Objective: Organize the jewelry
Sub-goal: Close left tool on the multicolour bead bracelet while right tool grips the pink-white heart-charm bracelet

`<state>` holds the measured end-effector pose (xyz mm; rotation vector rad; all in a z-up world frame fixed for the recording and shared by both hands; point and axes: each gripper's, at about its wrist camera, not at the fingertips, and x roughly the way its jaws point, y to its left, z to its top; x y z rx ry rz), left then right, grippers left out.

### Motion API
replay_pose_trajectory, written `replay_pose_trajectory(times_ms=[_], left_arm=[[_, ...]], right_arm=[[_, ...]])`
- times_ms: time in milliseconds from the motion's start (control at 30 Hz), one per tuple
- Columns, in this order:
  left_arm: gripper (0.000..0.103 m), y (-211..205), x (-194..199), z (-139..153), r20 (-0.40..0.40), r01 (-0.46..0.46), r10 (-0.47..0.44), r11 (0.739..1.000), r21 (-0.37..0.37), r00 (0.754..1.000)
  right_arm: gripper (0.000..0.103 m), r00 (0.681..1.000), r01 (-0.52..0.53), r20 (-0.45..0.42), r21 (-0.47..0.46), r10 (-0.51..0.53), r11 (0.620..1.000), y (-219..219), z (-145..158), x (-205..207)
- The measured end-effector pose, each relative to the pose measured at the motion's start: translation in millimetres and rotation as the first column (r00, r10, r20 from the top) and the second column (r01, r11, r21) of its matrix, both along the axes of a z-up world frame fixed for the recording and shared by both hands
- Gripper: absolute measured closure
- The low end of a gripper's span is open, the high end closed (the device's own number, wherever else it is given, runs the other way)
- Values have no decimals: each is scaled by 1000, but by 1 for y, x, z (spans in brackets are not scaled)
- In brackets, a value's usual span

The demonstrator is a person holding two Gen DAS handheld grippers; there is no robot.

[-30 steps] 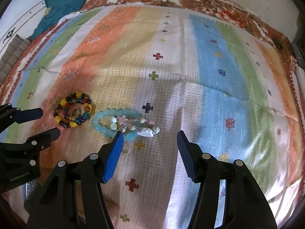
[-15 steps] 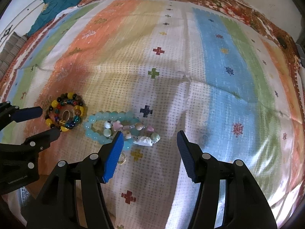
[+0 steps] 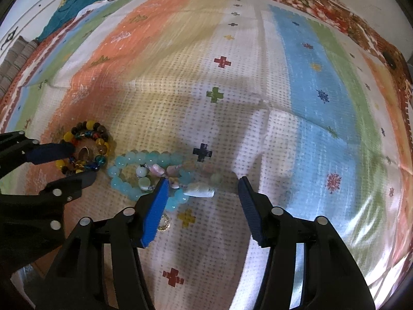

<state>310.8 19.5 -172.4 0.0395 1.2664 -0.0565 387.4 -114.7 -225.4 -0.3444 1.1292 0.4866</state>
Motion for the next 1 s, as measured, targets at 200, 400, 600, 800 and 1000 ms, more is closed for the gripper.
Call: replay_pose_trajectory(times_ms=[200,400,600,800,1000], left_arm=[[83,-1,1,-2,3,11,-11,1000,-1,1000],[85,-2,0,0,5,10,-10,1000,0,1000],[92,3,-2,6,14,-4,4,1000,-2,1000],[92,5,-3,11,18,-10,10,1000,0,1000],[92,6,-6,20,34,-19,19,1000,-1,999]], right_arm=[[71,999,-26,-19,16,26,1000,5,1,-3],[83,999,-31,-25,25,31,999,5,0,-5],[84,999,-26,-20,31,26,999,3,4,-5],[84,1000,-24,-5,31,24,999,1,10,-7],[84,1000,-23,13,32,23,999,0,17,-11]])
